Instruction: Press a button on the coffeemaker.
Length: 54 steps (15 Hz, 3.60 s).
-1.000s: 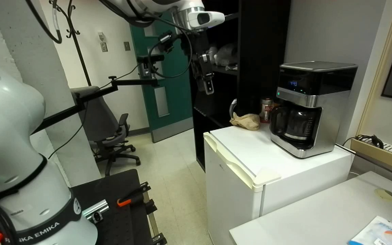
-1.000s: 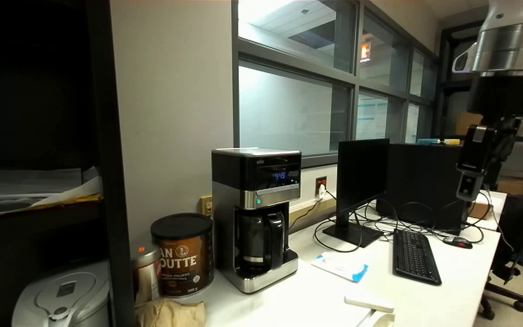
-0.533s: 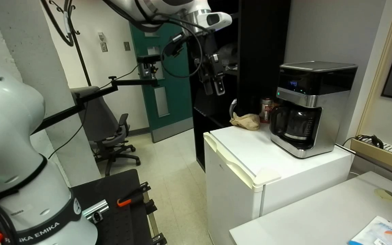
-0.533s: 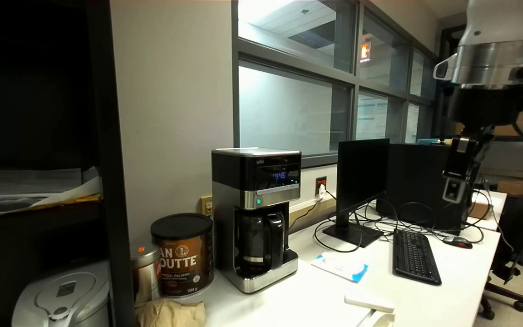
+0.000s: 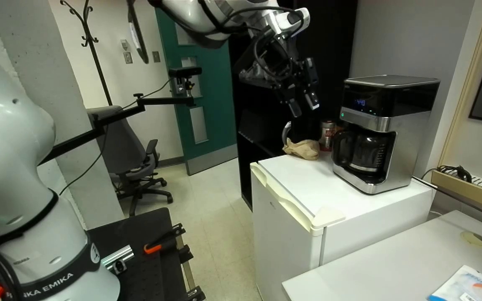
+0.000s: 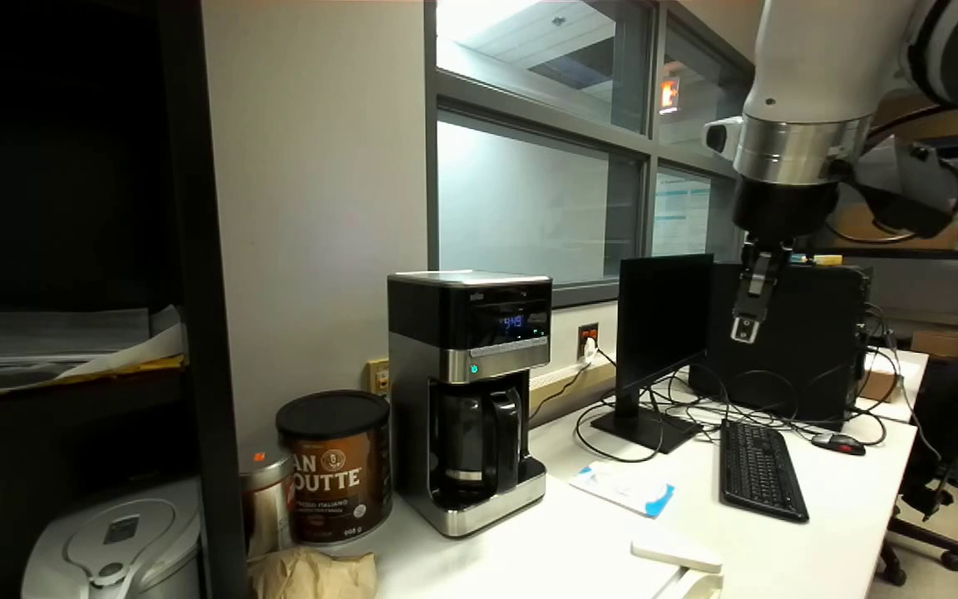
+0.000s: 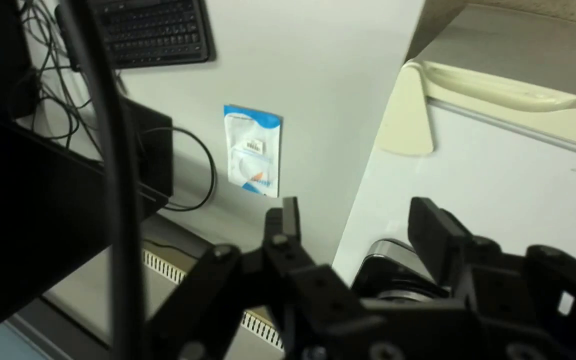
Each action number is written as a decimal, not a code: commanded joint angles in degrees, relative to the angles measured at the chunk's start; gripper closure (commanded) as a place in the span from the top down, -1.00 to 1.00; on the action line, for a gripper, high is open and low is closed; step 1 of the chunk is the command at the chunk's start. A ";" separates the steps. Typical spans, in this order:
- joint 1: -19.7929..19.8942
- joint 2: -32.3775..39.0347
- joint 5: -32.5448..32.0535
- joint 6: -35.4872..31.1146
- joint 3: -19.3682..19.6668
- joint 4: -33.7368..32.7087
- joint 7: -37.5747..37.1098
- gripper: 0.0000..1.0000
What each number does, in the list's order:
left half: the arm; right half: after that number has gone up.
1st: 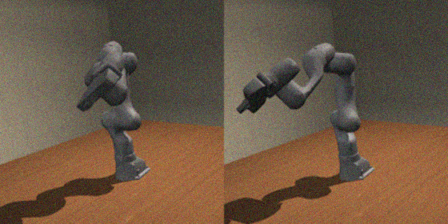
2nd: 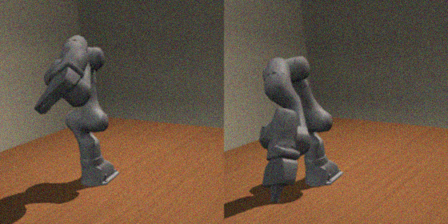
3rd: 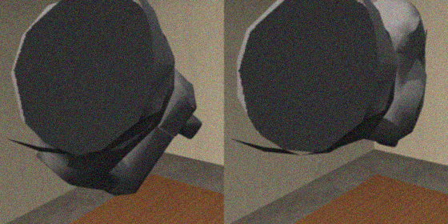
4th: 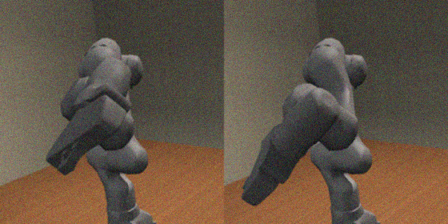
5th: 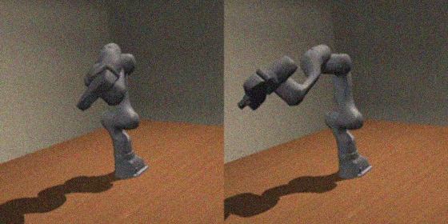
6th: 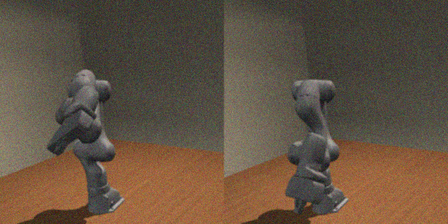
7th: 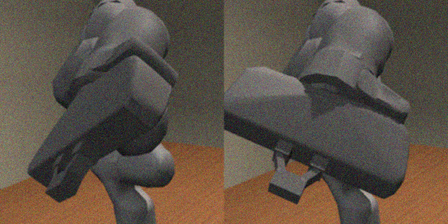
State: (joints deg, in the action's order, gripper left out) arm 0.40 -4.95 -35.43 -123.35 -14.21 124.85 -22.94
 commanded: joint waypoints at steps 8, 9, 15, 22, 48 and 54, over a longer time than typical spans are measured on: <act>-5.76 15.43 -18.98 -2.52 5.35 -15.85 0.88 -1.00; -6.13 16.89 -19.77 -3.51 5.72 -16.99 0.92 -1.00; -8.16 24.71 -23.79 -10.33 8.07 -22.69 0.80 -0.99; -9.50 29.89 -30.25 -15.38 10.46 -26.89 0.78 -0.99; -9.47 37.93 -33.86 -22.90 12.94 -34.19 0.15 -0.99; -9.38 38.08 -33.52 -22.80 12.86 -34.53 0.41 -0.99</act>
State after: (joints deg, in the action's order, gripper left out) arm -8.37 31.20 -68.85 -144.86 -2.37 93.36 -22.46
